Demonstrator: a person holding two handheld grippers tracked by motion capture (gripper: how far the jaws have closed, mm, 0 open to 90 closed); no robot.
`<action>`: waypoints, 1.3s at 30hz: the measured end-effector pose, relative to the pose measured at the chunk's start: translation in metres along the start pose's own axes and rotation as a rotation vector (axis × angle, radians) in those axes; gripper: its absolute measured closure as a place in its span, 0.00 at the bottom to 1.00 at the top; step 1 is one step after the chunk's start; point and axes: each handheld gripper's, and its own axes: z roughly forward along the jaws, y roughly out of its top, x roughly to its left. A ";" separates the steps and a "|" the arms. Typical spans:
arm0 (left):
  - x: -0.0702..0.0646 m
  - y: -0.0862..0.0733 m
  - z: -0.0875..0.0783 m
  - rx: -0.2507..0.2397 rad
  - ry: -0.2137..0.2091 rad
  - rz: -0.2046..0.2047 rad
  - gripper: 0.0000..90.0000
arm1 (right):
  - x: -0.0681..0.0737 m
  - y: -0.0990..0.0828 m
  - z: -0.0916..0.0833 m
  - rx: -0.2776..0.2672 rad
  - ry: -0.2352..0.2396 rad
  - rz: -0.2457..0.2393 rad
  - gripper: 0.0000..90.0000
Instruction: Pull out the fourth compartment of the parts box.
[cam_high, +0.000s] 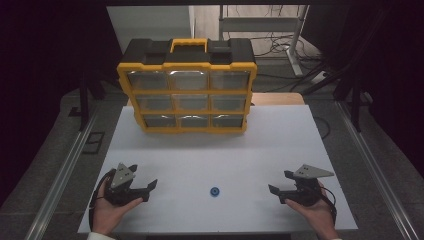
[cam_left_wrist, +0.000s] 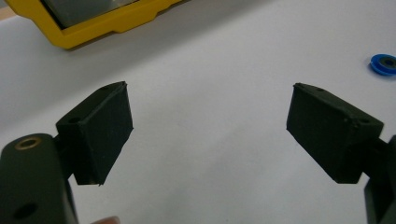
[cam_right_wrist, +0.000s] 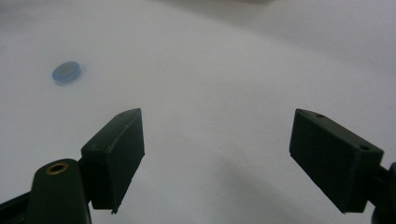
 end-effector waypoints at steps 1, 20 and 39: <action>-0.001 0.000 0.001 0.006 0.002 0.004 0.16 | -0.001 0.000 0.000 0.001 -0.003 0.001 0.21; -0.015 0.011 0.000 0.012 0.070 0.110 0.18 | 0.000 0.001 0.002 0.010 -0.016 0.008 0.20; -0.051 0.031 0.001 -0.018 0.293 0.587 0.16 | -0.001 -0.001 0.003 0.024 -0.040 0.009 0.19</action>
